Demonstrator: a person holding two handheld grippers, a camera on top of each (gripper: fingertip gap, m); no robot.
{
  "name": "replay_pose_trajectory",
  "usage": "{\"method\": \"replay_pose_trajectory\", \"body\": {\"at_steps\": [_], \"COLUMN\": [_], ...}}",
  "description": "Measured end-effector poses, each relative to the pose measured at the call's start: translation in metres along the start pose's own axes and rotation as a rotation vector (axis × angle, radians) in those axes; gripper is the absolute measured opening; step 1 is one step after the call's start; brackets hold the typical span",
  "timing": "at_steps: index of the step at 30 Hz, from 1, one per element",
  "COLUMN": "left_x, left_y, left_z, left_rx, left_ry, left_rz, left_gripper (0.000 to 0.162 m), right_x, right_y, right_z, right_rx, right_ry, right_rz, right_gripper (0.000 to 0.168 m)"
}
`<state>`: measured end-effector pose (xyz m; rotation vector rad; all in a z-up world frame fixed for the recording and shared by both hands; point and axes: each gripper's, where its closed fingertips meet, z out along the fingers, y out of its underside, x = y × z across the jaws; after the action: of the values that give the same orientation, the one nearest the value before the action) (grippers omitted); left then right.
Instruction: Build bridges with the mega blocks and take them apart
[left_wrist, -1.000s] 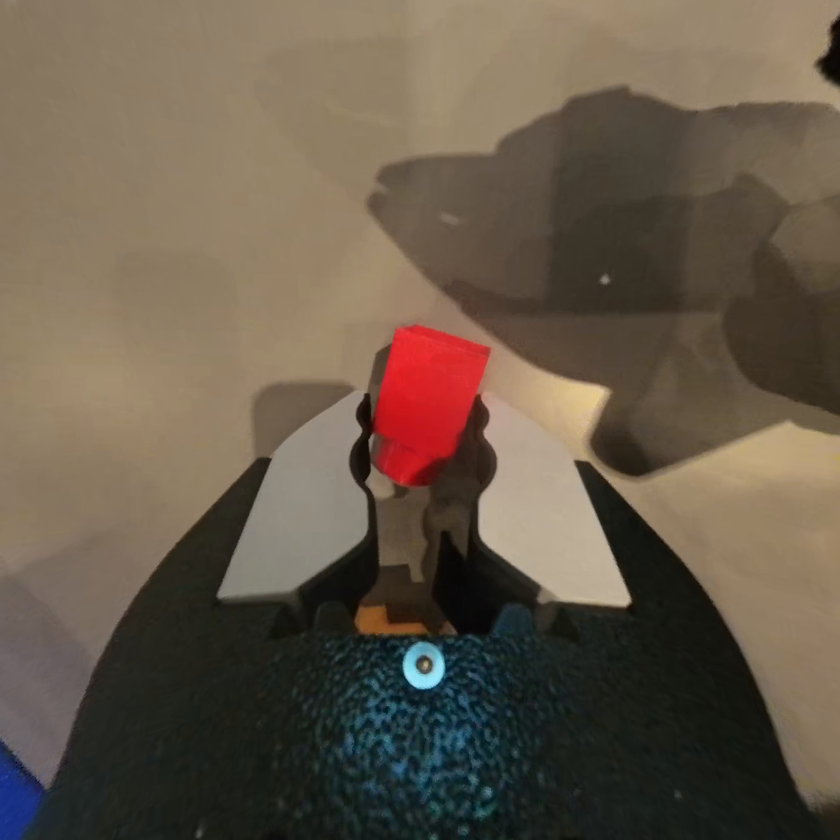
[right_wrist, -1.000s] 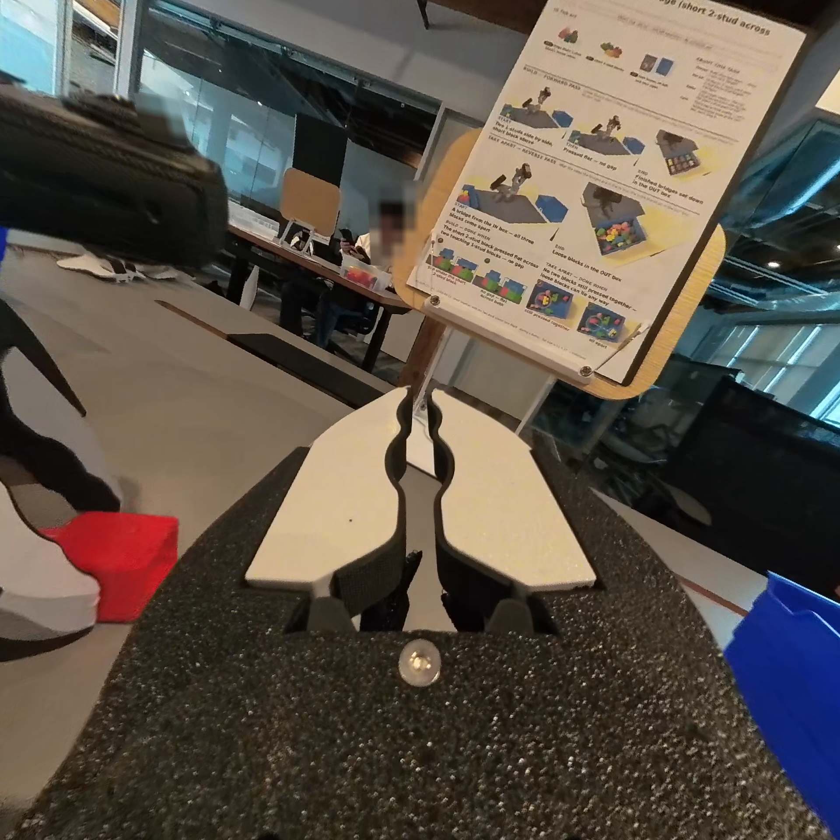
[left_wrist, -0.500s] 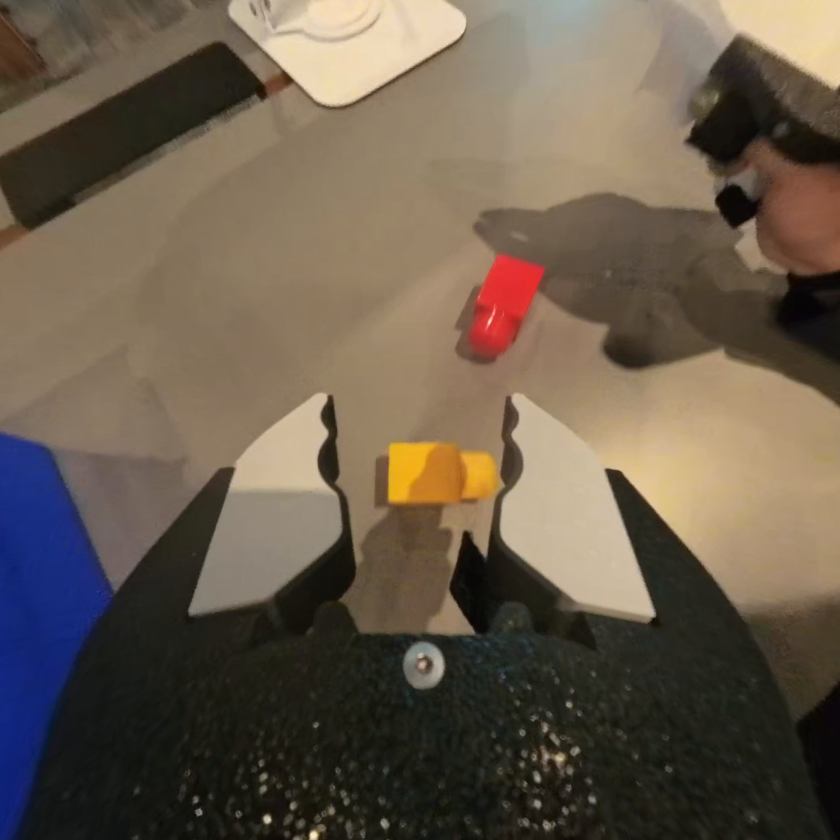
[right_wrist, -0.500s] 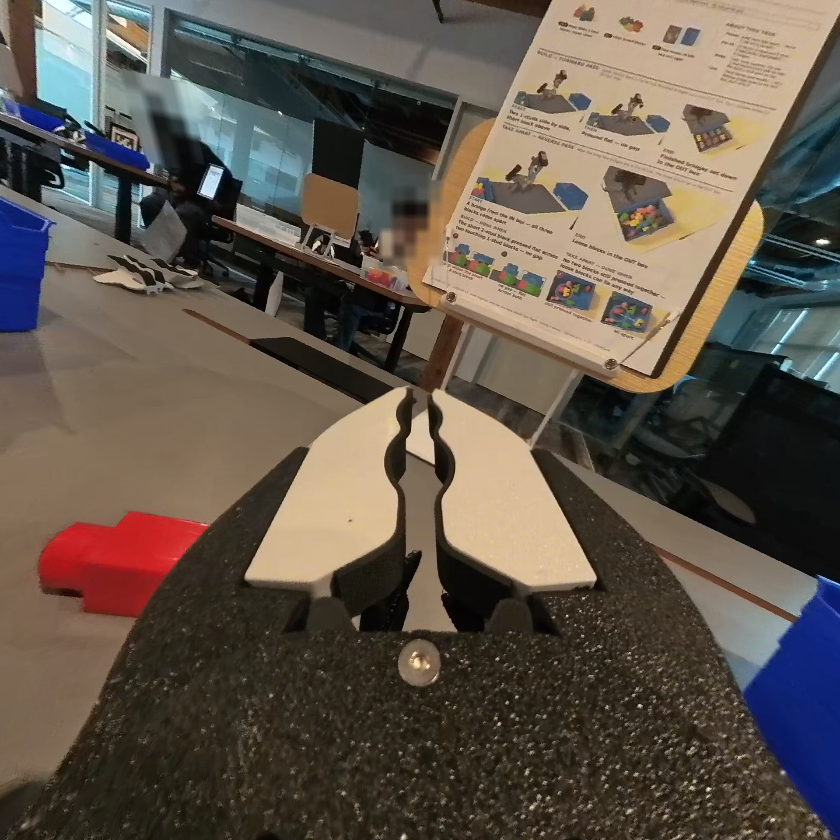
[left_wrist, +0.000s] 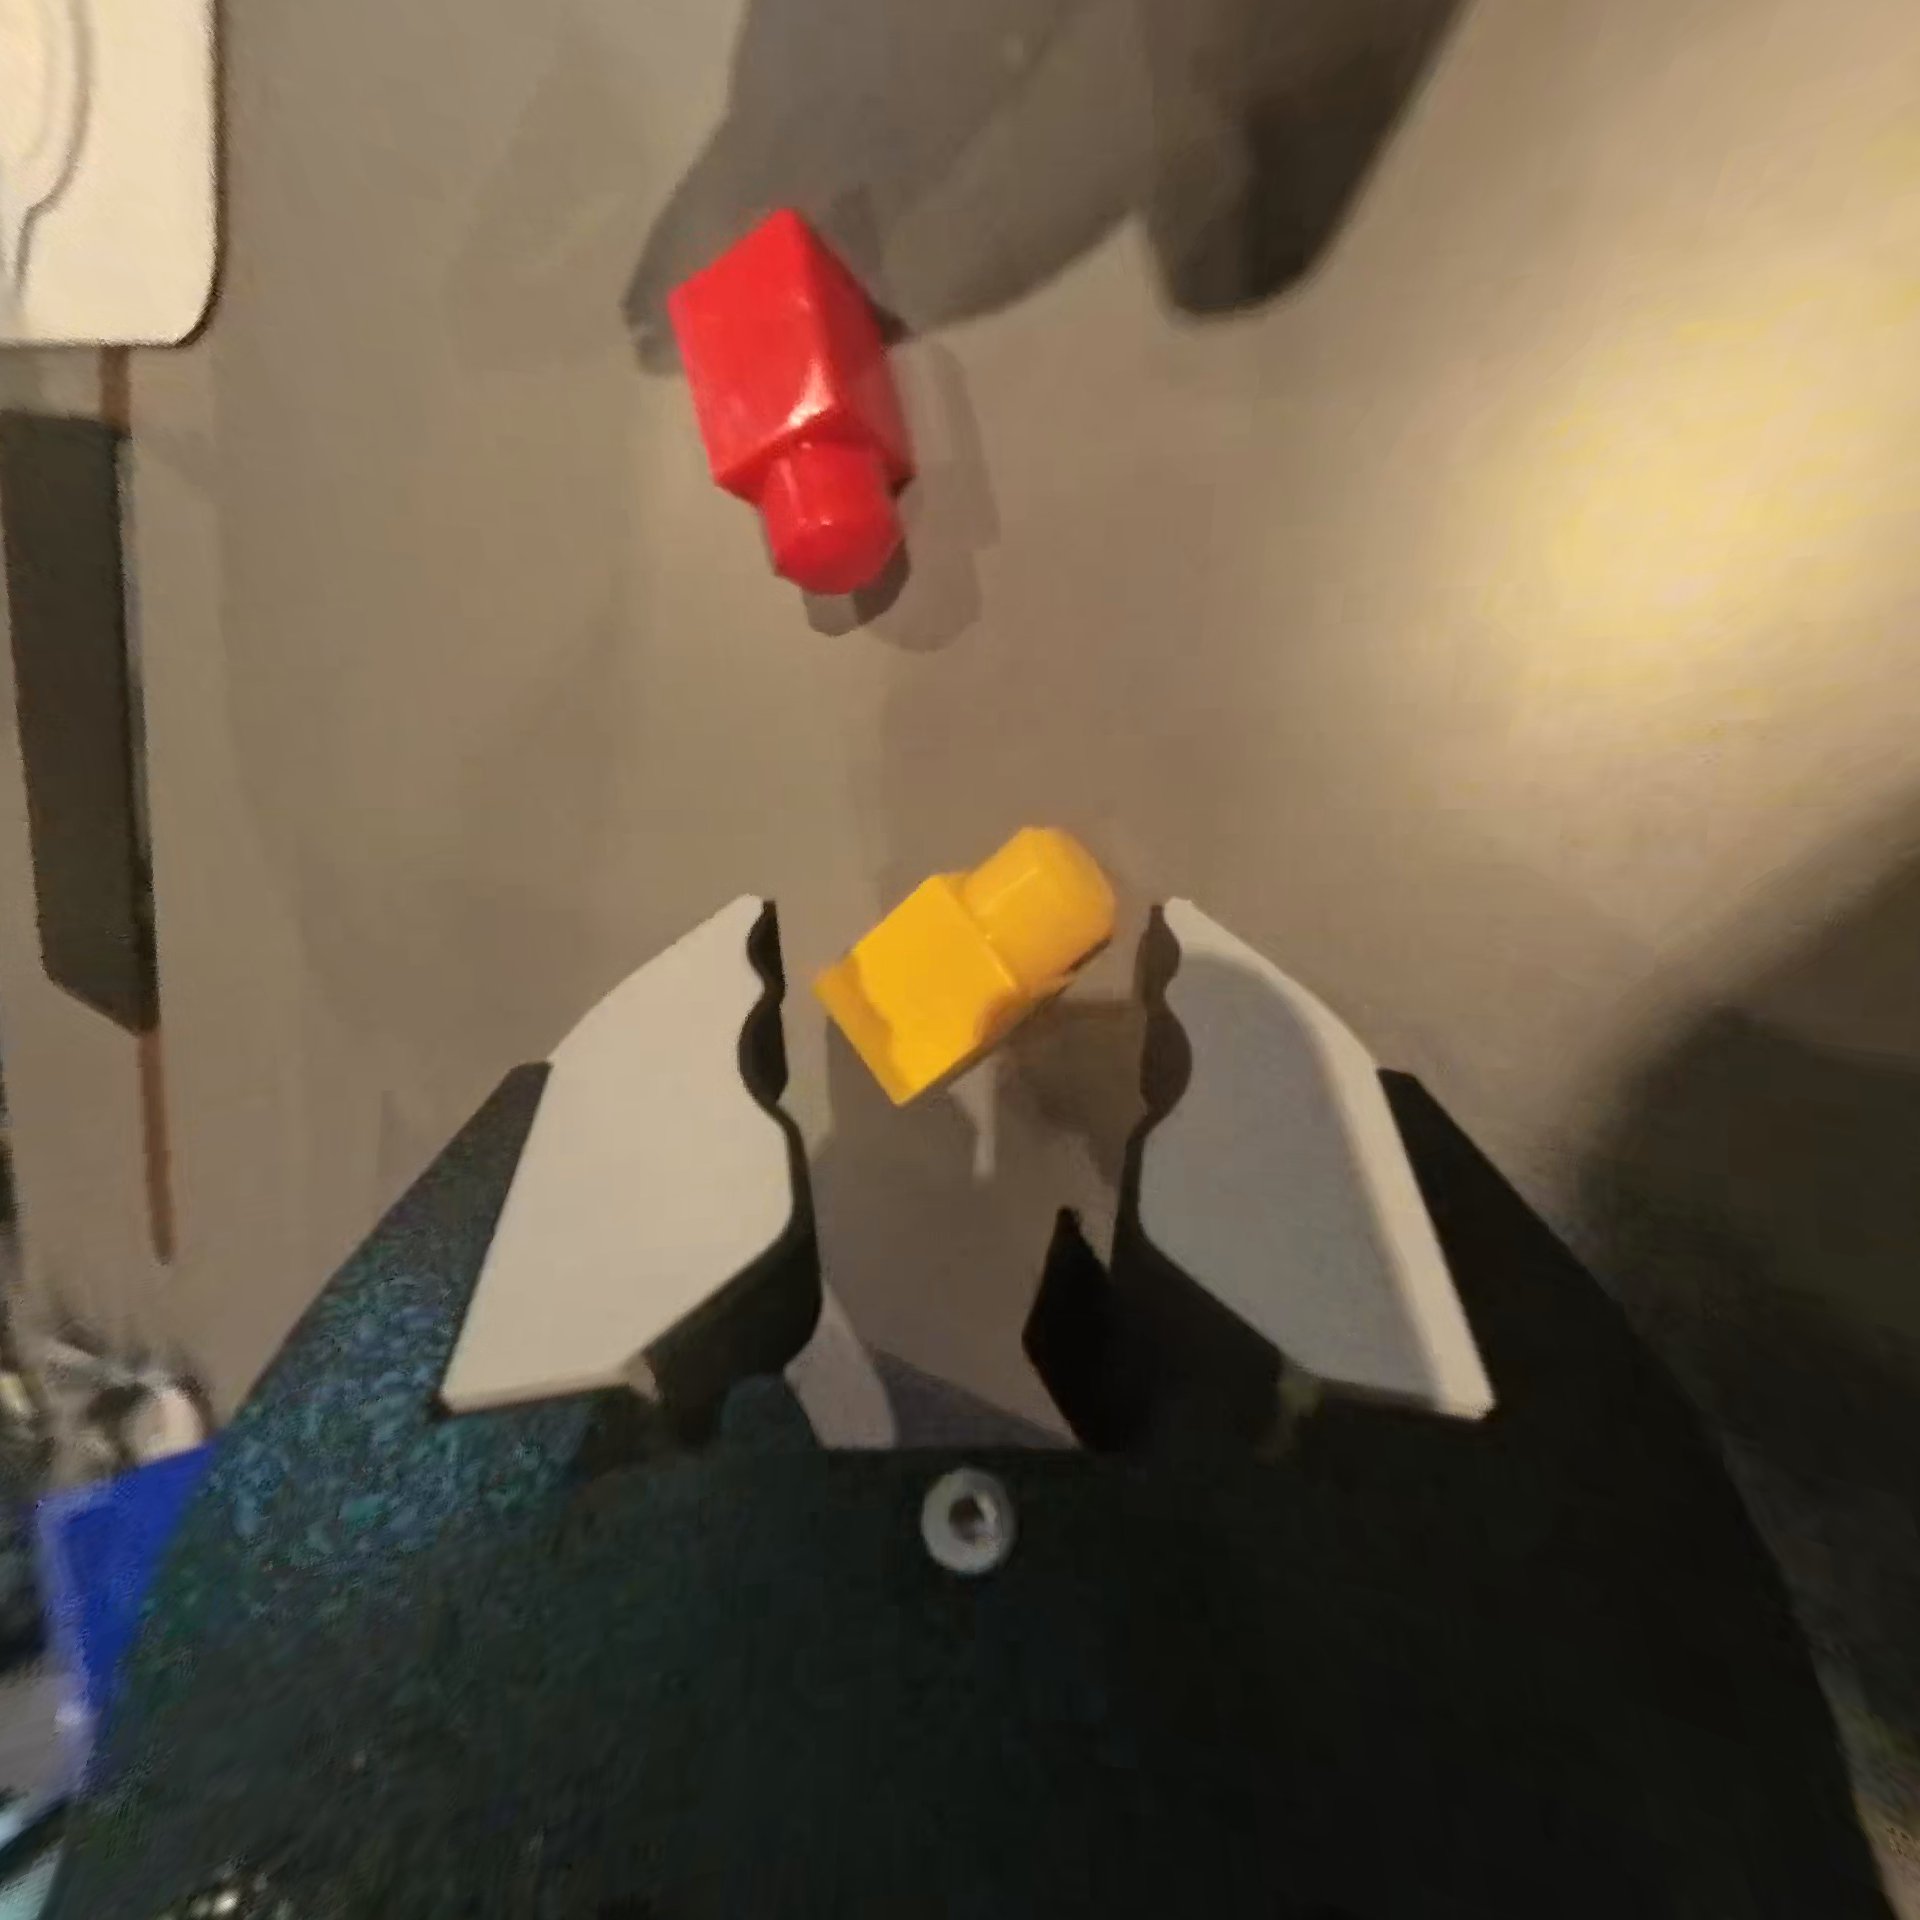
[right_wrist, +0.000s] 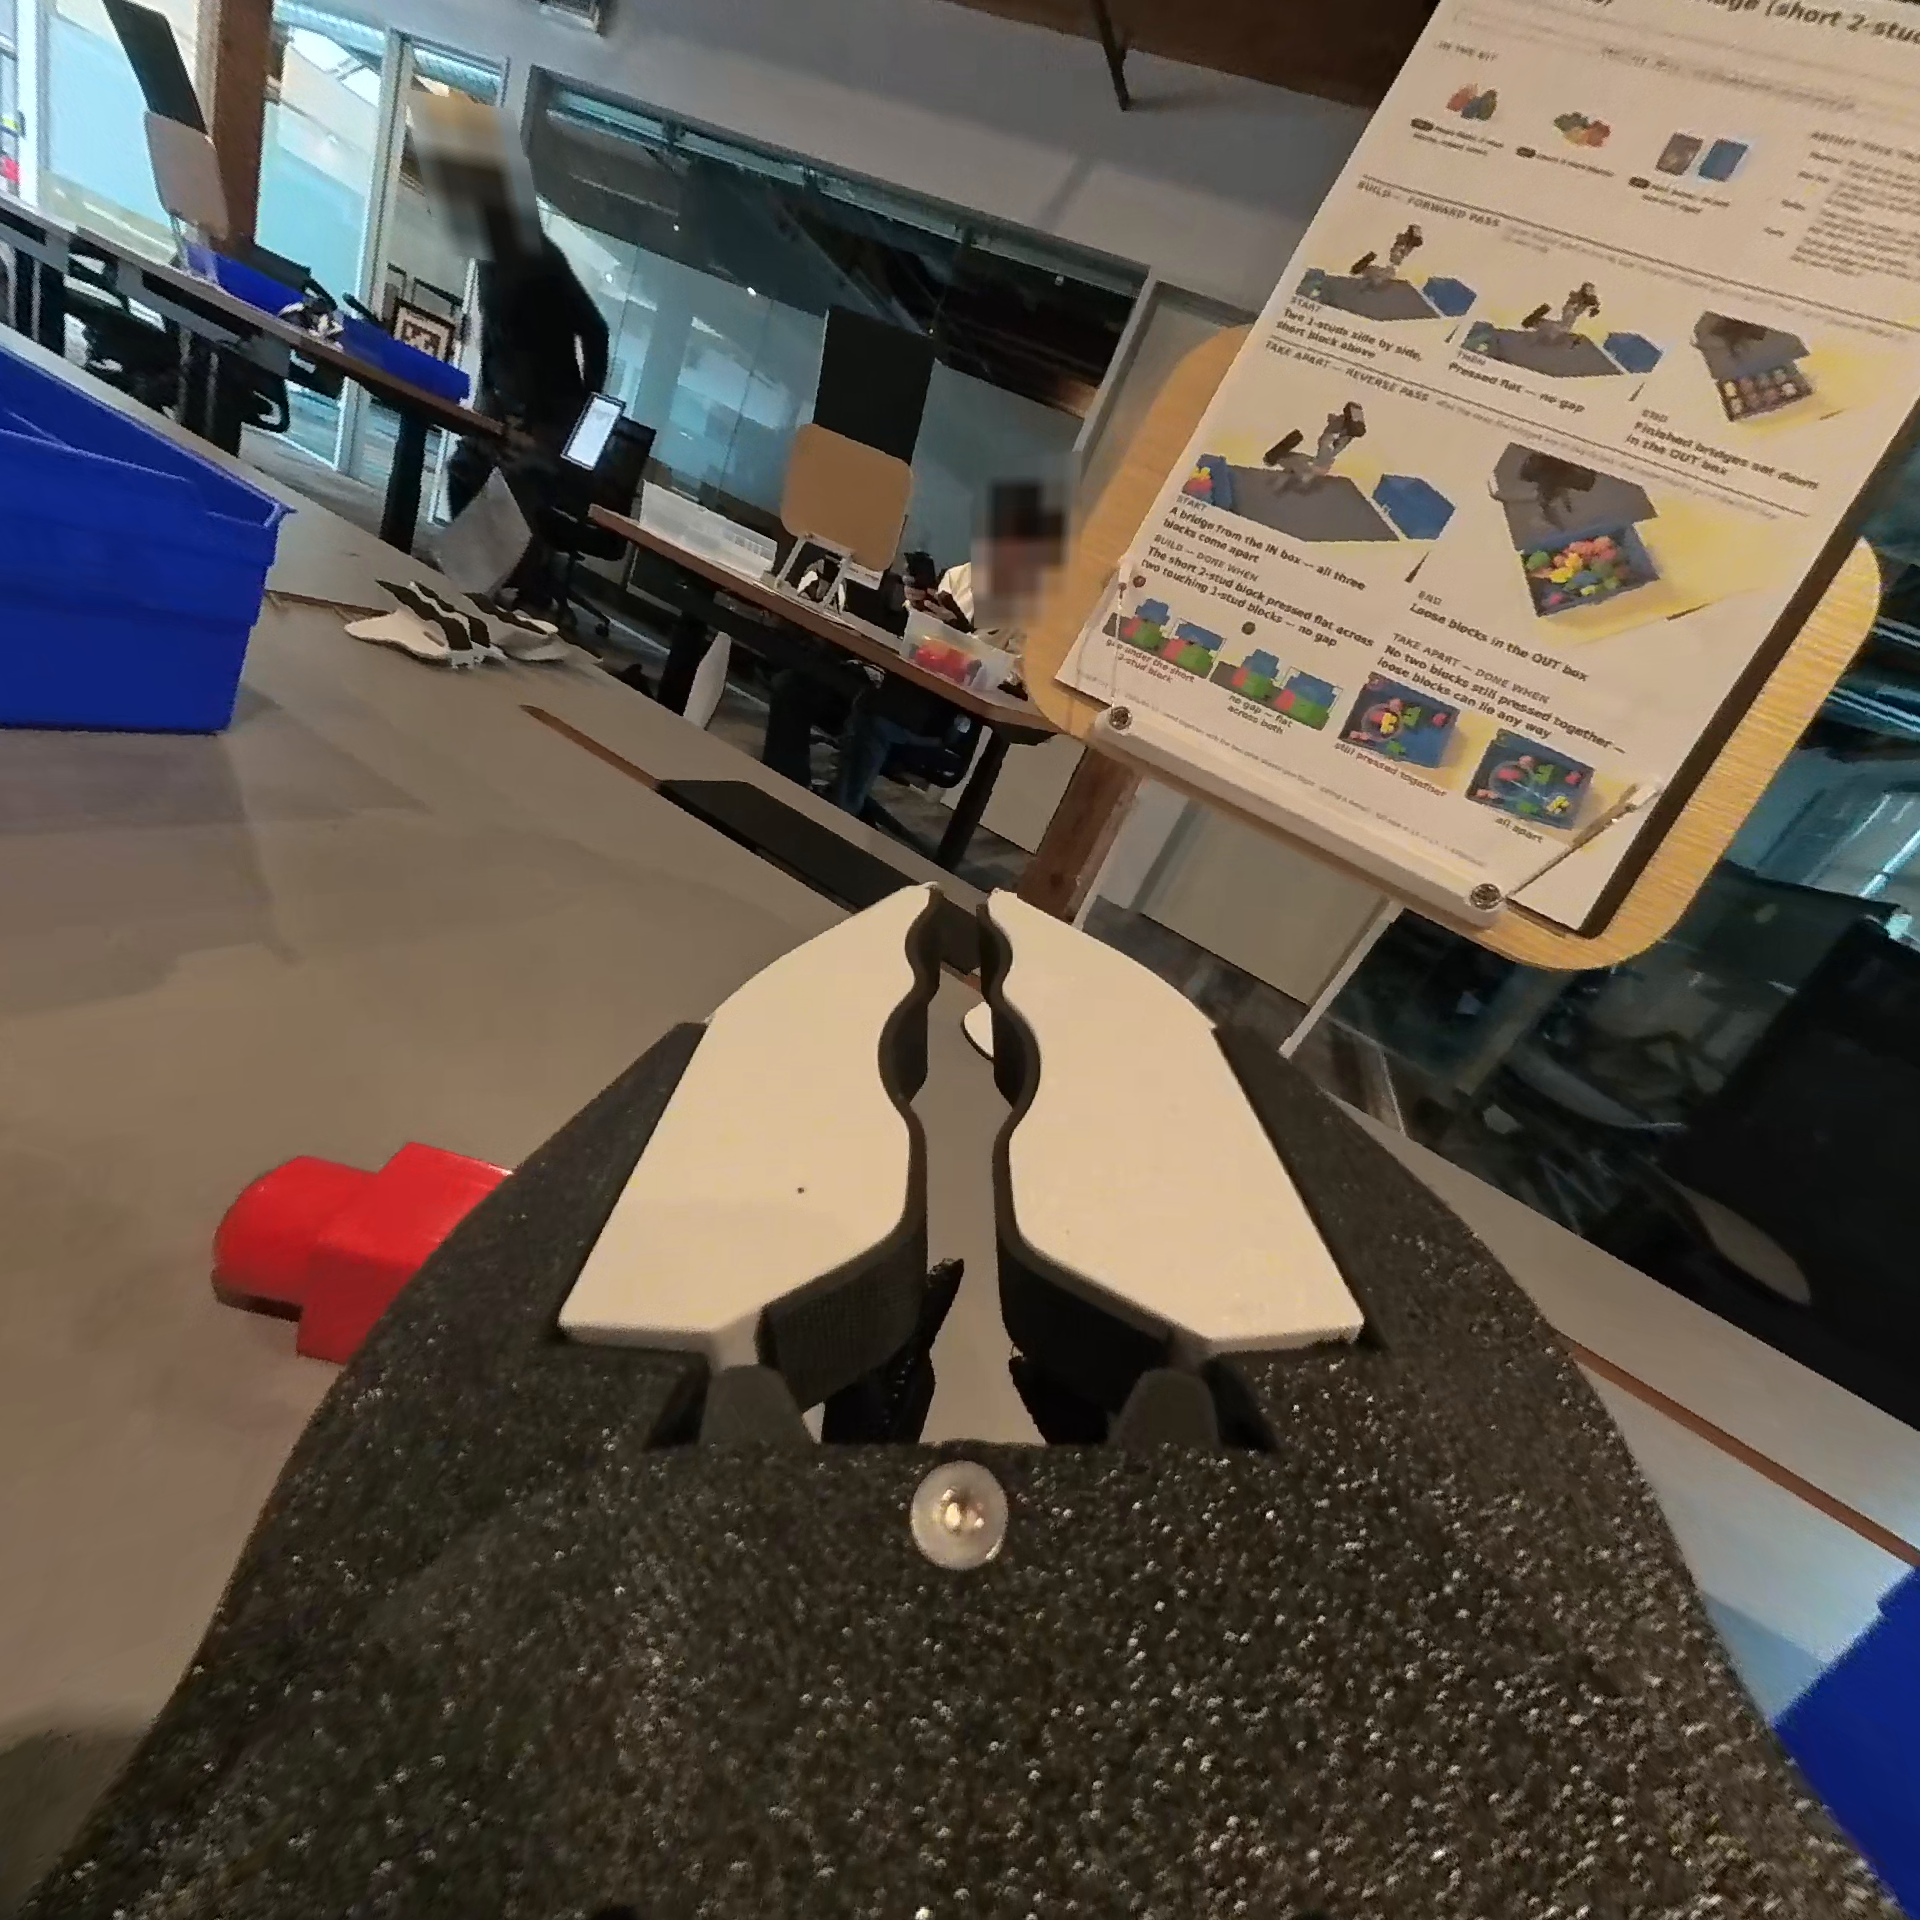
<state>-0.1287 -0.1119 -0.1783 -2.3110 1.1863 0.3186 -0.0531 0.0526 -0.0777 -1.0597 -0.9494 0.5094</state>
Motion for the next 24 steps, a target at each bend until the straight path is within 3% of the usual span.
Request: {"method": "replay_pose_trajectory", "body": {"at_steps": [7,10,13,15,20,24], "left_x": [-0.006,-0.01,-0.013,-0.017,-0.036,-0.041], "left_y": [0.02,0.025,0.03,0.03,0.018,0.016], "left_z": [0.008,0.011,0.012,0.011,0.004,0.0], "left_rx": [-0.232,-0.284,-0.327,-0.334,-0.23,-0.154], "left_ry": [0.084,0.096,0.079,0.048,-0.112,-0.179], "left_rz": [0.26,0.3,0.326,0.323,0.198,0.075], "left_gripper": [0.071,0.062,0.041,0.035,0.0,0.0], "right_x": [0.006,0.009,0.01,0.011,0.01,0.009], "right_y": [0.001,0.001,0.002,0.001,-0.001,0.0], "right_z": [0.0,-0.001,-0.001,-0.001,-0.001,-0.001], "right_rx": [-0.002,0.0,0.0,0.002,0.007,0.002], "right_ry": [0.009,0.012,0.013,0.014,0.011,0.006], "right_rz": [0.047,0.076,0.093,0.097,0.095,0.096], "right_gripper": [0.006,0.006,0.006,0.006,0.006,0.006]}}
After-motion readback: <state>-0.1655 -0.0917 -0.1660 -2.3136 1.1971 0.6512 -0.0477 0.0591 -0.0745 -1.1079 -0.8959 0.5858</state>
